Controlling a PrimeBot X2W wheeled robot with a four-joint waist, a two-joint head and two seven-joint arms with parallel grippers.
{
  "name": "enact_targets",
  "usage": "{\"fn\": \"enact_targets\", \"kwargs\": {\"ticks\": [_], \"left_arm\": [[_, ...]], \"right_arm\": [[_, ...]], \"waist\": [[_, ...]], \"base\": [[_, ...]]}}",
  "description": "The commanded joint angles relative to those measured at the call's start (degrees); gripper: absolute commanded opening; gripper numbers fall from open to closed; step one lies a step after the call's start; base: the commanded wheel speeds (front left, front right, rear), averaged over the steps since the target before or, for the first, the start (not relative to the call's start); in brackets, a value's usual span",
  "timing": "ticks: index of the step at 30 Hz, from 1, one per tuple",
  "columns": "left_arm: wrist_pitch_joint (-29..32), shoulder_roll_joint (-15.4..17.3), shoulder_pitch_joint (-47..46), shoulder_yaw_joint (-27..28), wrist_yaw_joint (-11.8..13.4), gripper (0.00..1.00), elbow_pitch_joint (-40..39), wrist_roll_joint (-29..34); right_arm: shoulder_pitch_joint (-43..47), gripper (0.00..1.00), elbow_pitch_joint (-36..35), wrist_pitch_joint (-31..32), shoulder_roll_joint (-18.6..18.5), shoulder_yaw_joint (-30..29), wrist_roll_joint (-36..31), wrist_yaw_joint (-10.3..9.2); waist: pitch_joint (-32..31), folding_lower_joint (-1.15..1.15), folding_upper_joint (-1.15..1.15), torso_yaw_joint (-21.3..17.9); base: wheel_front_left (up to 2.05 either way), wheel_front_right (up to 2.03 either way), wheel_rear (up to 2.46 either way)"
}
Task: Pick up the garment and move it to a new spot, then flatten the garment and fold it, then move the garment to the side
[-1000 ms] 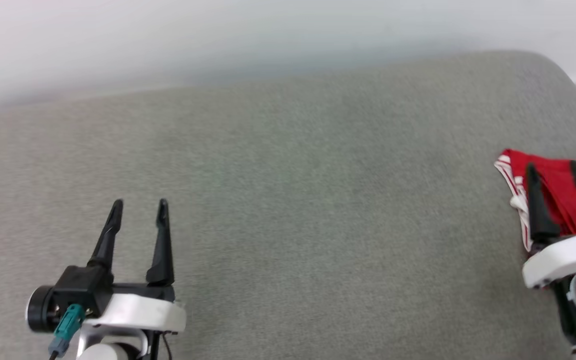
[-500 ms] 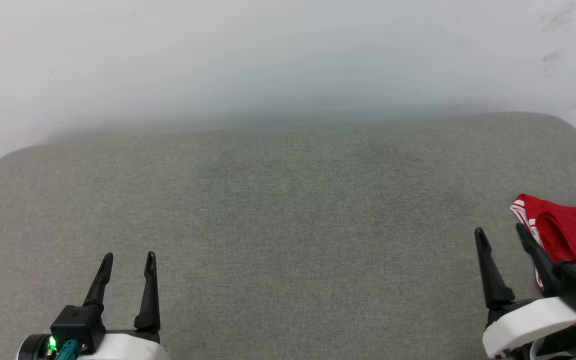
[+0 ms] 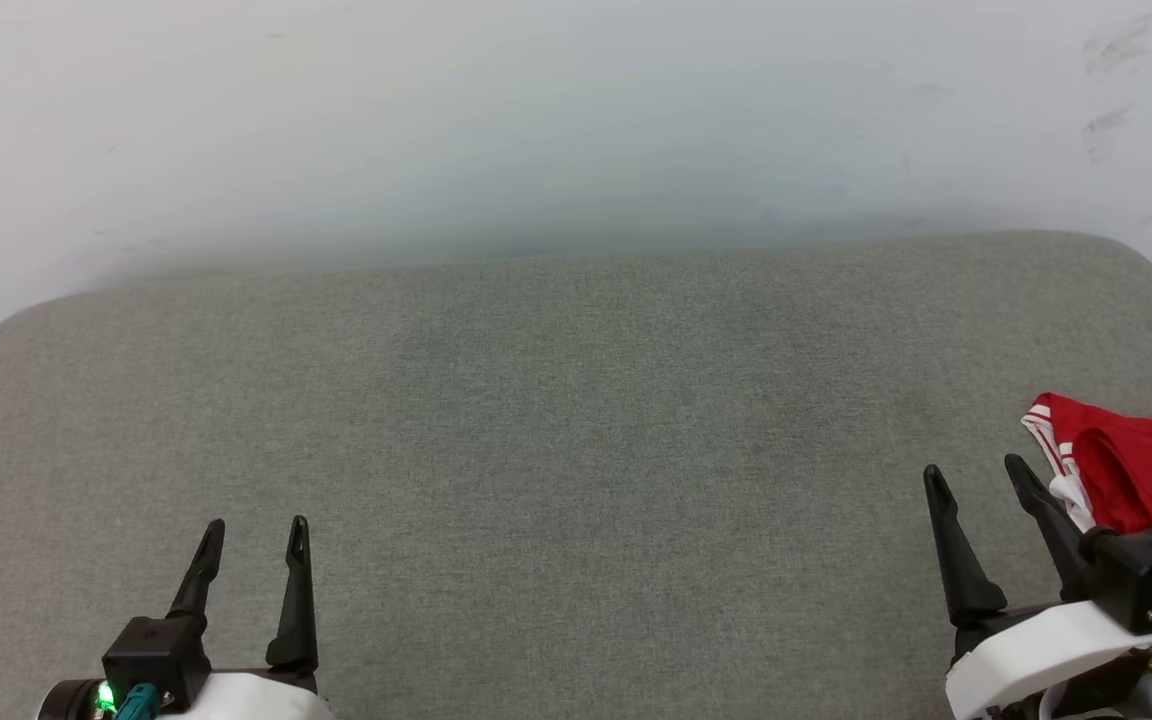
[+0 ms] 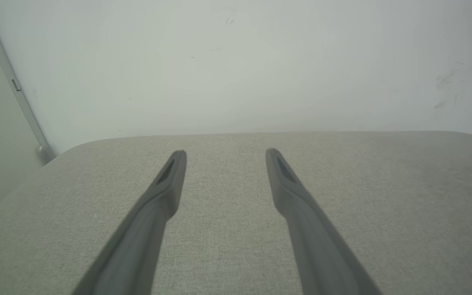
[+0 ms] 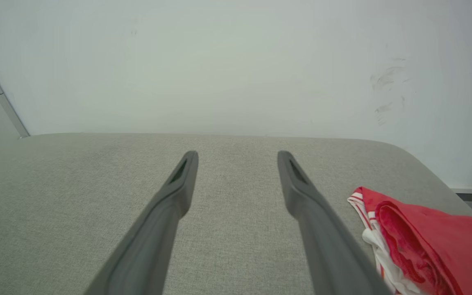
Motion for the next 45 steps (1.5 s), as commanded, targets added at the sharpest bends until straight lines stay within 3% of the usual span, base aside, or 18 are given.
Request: {"fn": "enact_targets", "kwargs": {"ticks": [1,7,8,11,22,45], "left_arm": [[-0.1,-0.1,0.3,0.2,-0.3,1.0,0.2,-0.3],[-0.1,-0.4,0.2,0.4,-0.6,1.0,0.5,-0.1],[0.0,-0.3,0.0,0.3,-0.5,0.0,0.5,-0.1],[0.2,-0.9,0.4,0.1,-0.5,0.0,1.9,-0.2],[4.0,-2.2,-1.7,2.0,-2.1,0.0,3.5,-13.8],[9.3,-4.2,-4.6,4.5,-4.4,0.0,5.6,-33.4]], "right_arm": [[-0.5,1.0,0.3,-0.4,-0.2,0.1,0.0,-0.04],[-0.9,1.0,0.9,-0.8,-0.5,0.4,0.4,-0.03],[-0.2,0.0,0.9,-0.6,-0.2,0.4,0.2,-0.01],[0.6,0.0,2.3,-0.5,-0.1,0.4,0.3,0.0],[-1.2,0.0,5.1,0.5,0.2,-0.7,15.2,0.0],[-3.7,0.0,9.1,2.1,0.7,-2.4,36.3,-0.01]], "waist": [[0.0,0.01,0.0,0.0],[-0.1,0.01,0.0,-0.1],[-0.1,0.01,0.0,-0.1],[-0.1,0.01,0.0,-0.1],[0.1,0.01,0.0,0.1],[0.4,0.01,0.0,0.4]], "base": [[0.0,0.0,0.0],[0.0,0.0,0.0],[0.0,0.0,0.0],[0.0,0.0,0.0],[0.0,0.0,0.0],[0.0,0.0,0.0]]}}
